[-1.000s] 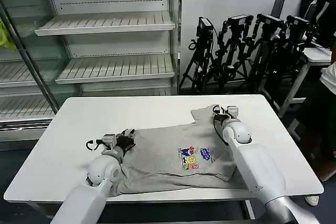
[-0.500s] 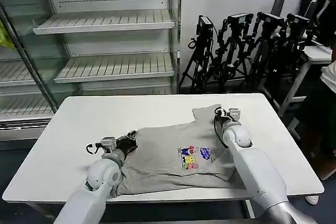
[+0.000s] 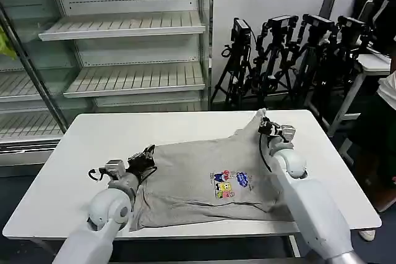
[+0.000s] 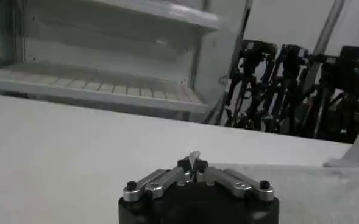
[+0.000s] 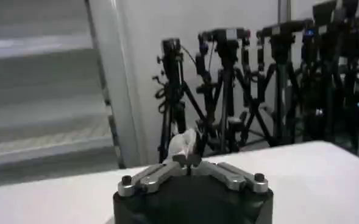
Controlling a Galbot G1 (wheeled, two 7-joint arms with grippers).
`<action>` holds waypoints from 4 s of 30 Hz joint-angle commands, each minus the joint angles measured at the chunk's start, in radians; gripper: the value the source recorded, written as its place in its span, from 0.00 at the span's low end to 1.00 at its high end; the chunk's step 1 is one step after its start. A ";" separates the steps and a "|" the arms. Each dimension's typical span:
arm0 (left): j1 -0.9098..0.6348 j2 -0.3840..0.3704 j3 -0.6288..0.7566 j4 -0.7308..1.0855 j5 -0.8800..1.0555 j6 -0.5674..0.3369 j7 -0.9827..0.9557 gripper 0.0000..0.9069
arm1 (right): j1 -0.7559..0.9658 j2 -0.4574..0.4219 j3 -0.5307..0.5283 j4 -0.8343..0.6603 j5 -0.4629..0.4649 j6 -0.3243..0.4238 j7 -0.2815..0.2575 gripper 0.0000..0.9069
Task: Fold and organize the clothes.
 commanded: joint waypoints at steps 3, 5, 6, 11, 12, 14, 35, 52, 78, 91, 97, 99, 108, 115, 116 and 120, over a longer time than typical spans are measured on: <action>0.164 0.066 -0.038 -0.195 0.025 0.005 0.025 0.01 | -0.297 -0.107 0.087 0.362 -0.035 0.016 -0.007 0.00; 0.205 0.080 -0.047 -0.232 0.036 0.013 0.033 0.01 | -0.356 -0.127 0.109 0.400 -0.041 0.013 -0.012 0.00; 0.222 0.087 -0.052 -0.244 0.050 0.015 0.036 0.01 | -0.390 -0.138 0.127 0.421 -0.042 0.010 -0.016 0.00; 0.296 0.109 -0.077 -0.284 0.116 0.013 0.049 0.01 | -0.500 -0.171 0.208 0.472 -0.043 -0.009 -0.027 0.00; 0.318 0.113 -0.081 -0.296 0.120 0.013 0.051 0.01 | -0.528 -0.180 0.232 0.484 -0.043 -0.012 -0.031 0.00; 0.345 0.117 -0.083 -0.310 0.133 0.014 0.056 0.01 | -0.558 -0.188 0.253 0.492 -0.043 -0.016 -0.035 0.00; 0.359 0.078 -0.017 -0.183 0.312 -0.020 0.094 0.11 | -0.672 -0.117 0.249 0.440 -0.119 -0.162 -0.031 0.00; 0.427 -0.042 -0.074 -0.360 0.281 -0.018 0.012 1.00 | -0.805 -0.121 0.381 0.690 -0.120 -0.077 -0.005 1.00; 0.529 -0.287 -0.029 -0.195 0.311 -0.116 -0.104 0.00 | -0.863 -0.098 0.411 0.681 -0.148 -0.058 0.003 1.00; 0.554 -0.294 -0.037 -0.225 0.268 -0.123 -0.070 0.00 | -0.861 -0.089 0.418 0.684 -0.148 -0.050 0.009 1.00; 0.560 -0.260 -0.127 -0.320 0.002 -0.125 -0.018 0.00 | -0.857 -0.093 0.420 0.661 -0.148 -0.044 0.013 1.00; 0.560 -0.245 -0.166 -0.343 -0.022 -0.122 -0.006 0.01 | -0.856 -0.093 0.421 0.661 -0.147 -0.043 0.015 1.00; 0.547 -0.104 -0.464 -0.399 -0.249 -0.075 -0.001 0.00 | -0.857 -0.094 0.422 0.660 -0.146 -0.042 0.016 1.00; 0.516 0.063 -0.701 -0.299 -0.497 -0.025 0.006 0.00 | -0.856 -0.096 0.422 0.654 -0.144 -0.038 0.018 1.00; 0.512 0.081 -0.717 -0.279 -0.522 -0.011 0.006 0.01 | -0.859 -0.096 0.422 0.656 -0.143 -0.038 0.018 1.00; 0.499 0.090 -0.730 -0.296 -0.659 0.016 -0.008 0.01 | -0.874 -0.095 0.428 0.667 -0.143 -0.037 0.018 1.00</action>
